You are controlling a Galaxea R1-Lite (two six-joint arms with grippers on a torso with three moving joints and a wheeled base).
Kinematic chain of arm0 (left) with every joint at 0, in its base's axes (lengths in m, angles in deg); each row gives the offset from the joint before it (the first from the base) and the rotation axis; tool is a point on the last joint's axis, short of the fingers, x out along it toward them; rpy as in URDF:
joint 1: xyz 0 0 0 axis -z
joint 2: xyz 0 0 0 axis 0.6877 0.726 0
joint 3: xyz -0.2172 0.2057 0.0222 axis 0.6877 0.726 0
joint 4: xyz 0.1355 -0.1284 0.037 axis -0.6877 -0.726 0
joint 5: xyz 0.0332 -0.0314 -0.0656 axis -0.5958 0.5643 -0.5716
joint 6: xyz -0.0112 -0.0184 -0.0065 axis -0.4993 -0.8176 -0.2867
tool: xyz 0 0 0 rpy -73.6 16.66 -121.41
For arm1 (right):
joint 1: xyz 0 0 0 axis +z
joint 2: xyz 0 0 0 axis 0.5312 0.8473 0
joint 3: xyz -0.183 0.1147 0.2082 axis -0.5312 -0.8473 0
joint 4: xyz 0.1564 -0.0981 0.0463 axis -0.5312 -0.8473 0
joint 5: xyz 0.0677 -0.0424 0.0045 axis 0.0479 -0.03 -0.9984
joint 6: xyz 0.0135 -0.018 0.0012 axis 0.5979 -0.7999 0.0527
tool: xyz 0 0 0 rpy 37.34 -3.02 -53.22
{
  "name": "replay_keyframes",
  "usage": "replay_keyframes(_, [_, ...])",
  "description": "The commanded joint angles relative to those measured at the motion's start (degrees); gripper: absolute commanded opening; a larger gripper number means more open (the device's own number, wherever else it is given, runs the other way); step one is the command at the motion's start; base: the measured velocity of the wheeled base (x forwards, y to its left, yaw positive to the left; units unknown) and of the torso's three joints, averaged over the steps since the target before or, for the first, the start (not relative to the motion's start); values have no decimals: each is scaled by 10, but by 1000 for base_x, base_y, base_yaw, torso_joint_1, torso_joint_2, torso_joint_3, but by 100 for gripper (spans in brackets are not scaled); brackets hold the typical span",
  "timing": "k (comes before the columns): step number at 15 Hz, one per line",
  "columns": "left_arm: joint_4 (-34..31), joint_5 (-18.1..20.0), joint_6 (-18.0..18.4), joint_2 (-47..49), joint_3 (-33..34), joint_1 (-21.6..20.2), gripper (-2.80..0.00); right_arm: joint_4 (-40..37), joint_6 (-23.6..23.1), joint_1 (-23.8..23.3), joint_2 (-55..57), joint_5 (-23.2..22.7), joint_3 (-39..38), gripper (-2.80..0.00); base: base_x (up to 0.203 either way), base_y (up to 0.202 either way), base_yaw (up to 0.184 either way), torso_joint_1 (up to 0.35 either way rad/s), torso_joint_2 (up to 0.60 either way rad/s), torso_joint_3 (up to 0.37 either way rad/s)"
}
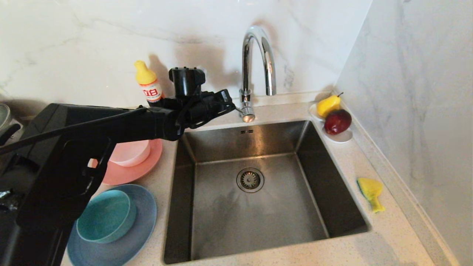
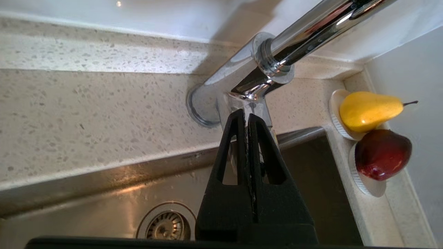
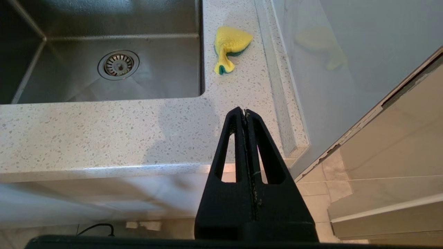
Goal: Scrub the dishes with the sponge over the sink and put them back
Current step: Turn on the faucet
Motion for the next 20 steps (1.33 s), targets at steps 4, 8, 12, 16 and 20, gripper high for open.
replay_keyframes(4, [0, -5, -5, -7, 8, 11, -280, 0, 0, 0, -1, 0, 0, -280, 0, 0, 0, 0, 0, 0])
replay_keyframes(8, [4, -19, -5, -35, 55, 16, -280, 0, 0, 0, -1, -1, 0, -280, 0, 0, 0, 0, 0, 0])
replay_keyframes(12, [8, -20, -3, -62, 93, 16, -280, 0, 0, 0, -1, 0, 0, -280, 0, 0, 0, 0, 0, 0])
replay_keyframes(16, [9, -44, -1, -80, 89, 12, -280, 0, 0, 0, -1, 0, 0, -280, 0, 0, 0, 0, 0, 0])
replay_keyframes(20, [-10, -126, 22, -152, 68, 8, -280, 0, 0, 0, -1, -1, 0, -280, 0, 0, 0, 0, 0, 0])
